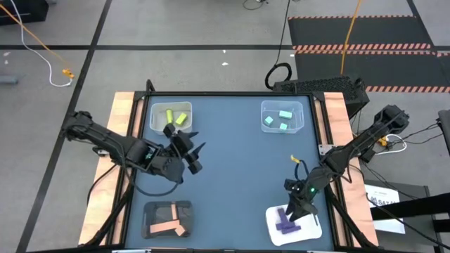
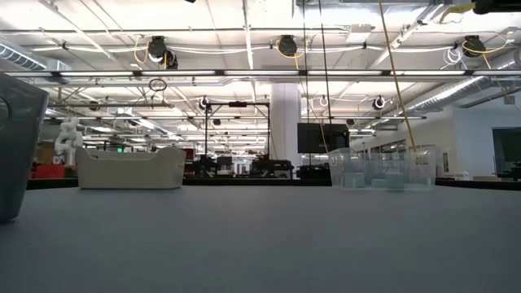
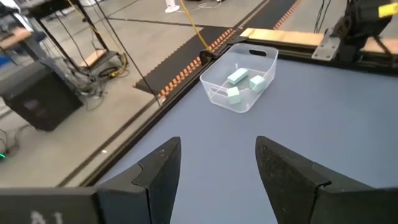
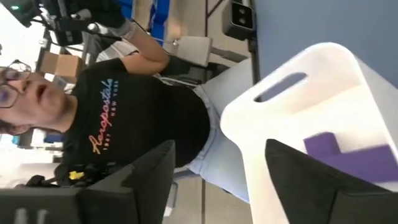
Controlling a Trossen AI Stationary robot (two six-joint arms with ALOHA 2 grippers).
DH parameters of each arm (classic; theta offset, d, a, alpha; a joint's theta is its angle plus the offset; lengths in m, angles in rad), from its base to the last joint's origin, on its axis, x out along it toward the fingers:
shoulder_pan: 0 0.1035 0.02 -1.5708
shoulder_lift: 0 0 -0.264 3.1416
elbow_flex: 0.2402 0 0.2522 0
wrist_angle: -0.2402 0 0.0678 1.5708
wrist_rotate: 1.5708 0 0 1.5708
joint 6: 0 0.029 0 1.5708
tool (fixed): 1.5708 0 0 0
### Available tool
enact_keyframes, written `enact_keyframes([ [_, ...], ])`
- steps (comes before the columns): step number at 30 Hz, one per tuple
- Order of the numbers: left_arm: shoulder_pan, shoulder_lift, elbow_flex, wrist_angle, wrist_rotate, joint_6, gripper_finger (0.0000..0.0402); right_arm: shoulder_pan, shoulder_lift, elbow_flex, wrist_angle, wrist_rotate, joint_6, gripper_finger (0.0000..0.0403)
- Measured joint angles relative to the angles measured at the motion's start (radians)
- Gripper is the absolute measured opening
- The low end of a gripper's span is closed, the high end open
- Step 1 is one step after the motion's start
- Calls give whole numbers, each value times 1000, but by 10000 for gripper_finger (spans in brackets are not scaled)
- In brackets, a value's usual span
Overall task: Sort & place blocks by color
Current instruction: Return to Home Position
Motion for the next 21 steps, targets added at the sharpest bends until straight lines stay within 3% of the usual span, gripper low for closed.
enact_keyframes([
  [6,14,-73,0,-99,4,-91,209,-65,-3,0,35,0,-48,262],
  [9,38,-127,0,-161,71,-116,209,-132,-12,0,35,-18,-80,262],
  [15,75,-205,0,-238,223,-87,209,-328,-50,0,36,-170,-191,263],
  [21,75,-250,0,-285,279,-36,209,-530,-113,0,35,-211,-418,263],
])
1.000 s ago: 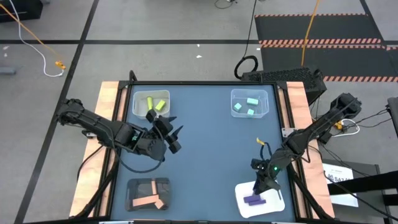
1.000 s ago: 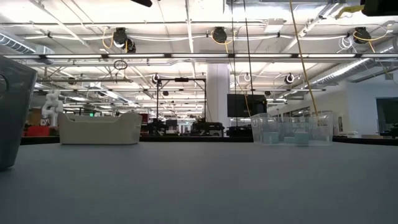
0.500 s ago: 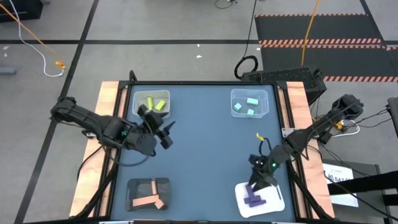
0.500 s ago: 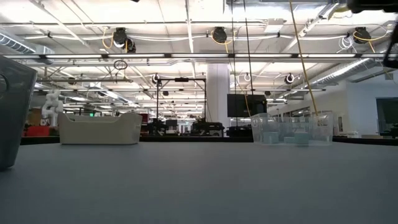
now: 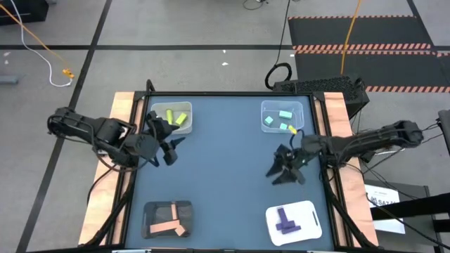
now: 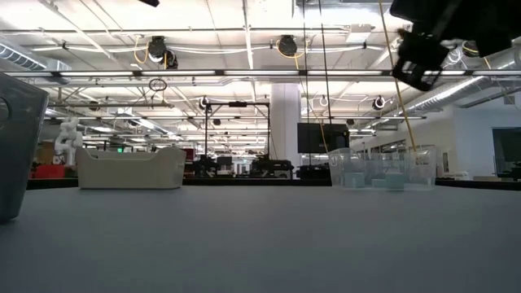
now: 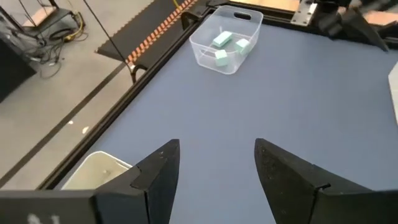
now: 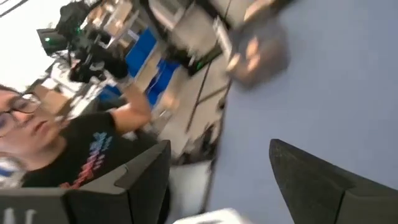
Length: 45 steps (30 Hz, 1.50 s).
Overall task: Sort & place blocks by color
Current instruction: Return to Home Position
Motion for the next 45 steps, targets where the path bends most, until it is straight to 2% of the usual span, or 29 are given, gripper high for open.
enact_keyframes([
  [5,1,-54,-65,17,0,43,209,-158,-57,0,0,0,-197,263],
  [9,1,-105,-174,82,0,48,209,-267,-95,0,1,7,-306,263],
  [15,42,-218,-394,336,-7,166,209,-397,-121,0,0,89,-407,263],
  [22,138,-358,-657,575,5,225,209,-505,-118,1,-4,88,-494,263],
  [27,199,-435,-756,737,96,303,209,-571,-117,2,-58,87,-558,263],
  [34,238,-448,-937,1100,260,420,209,-655,-117,2,-100,87,-563,263],
  [40,263,-447,-1096,1426,443,481,209,-675,-117,2,-127,84,-564,263],
  [45,264,-447,-1176,1566,516,486,209,-675,-117,2,-150,84,-625,263],
])
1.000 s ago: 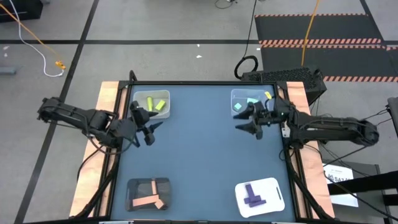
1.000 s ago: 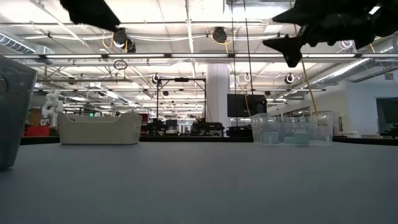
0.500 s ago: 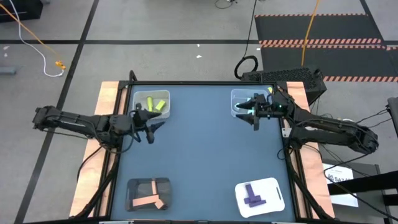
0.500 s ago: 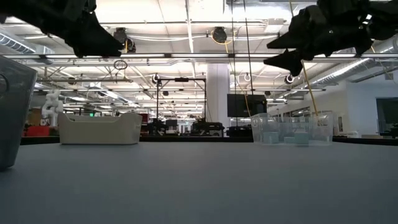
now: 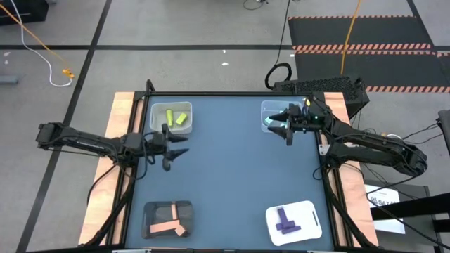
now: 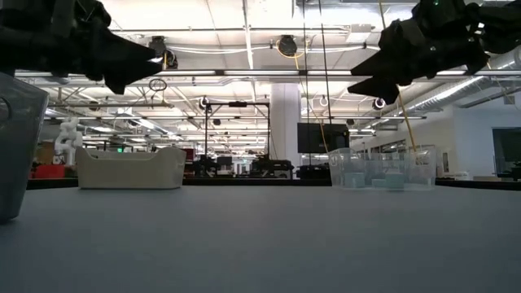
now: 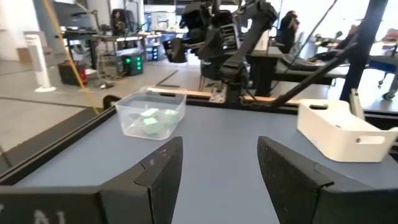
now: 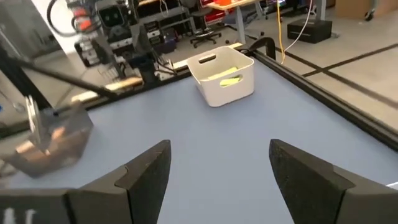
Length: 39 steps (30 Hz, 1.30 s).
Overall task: Sort & place blocks by color
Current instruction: Return to Home Position
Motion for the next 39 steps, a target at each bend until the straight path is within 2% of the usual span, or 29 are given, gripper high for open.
enact_keyframes([
  [8,0,0,-51,40,40,-28,209,25,0,-23,-58,-1,-137,263],
  [12,0,0,-67,38,39,-54,209,52,-2,-111,40,-4,-143,263],
  [19,0,0,-67,34,39,-51,209,102,-24,-278,349,-5,-85,263],
  [27,0,0,-67,29,33,-55,209,121,-83,-378,487,-6,-67,263],
  [39,0,0,-67,29,32,-56,209,120,-94,-406,459,-3,-91,263],
])
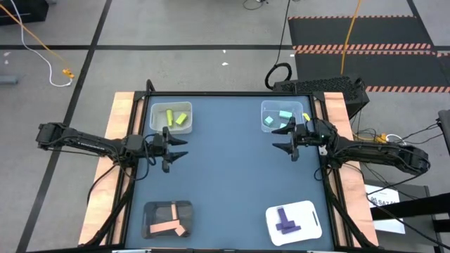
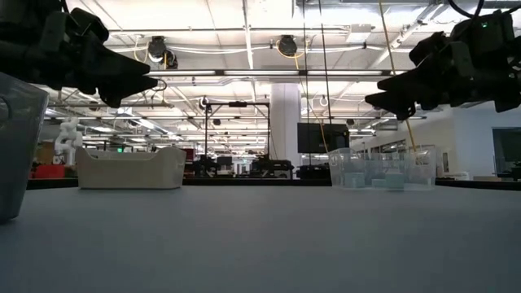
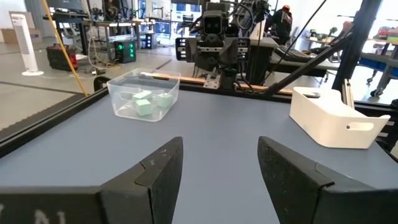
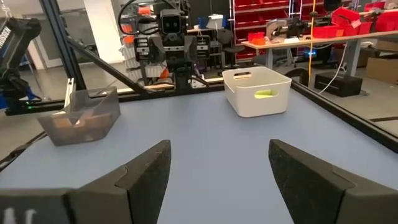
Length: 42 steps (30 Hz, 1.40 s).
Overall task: Sort & place blocks by color
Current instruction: Return to Home Position
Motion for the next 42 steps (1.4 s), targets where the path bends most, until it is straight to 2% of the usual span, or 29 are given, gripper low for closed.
enact_keyframes([
  [8,5,-3,0,-1,0,2,209,0,0,-2,-3,1,0,263],
  [14,12,-64,0,-5,0,3,209,0,0,-2,-3,2,0,263],
  [19,70,-128,0,-1,0,3,209,0,-1,-2,-10,2,0,263],
  [27,232,-212,0,0,0,3,209,-12,-114,-3,-19,3,0,263],
  [42,630,-289,0,-1,-1,3,209,-121,-283,-3,-19,0,0,263],
])
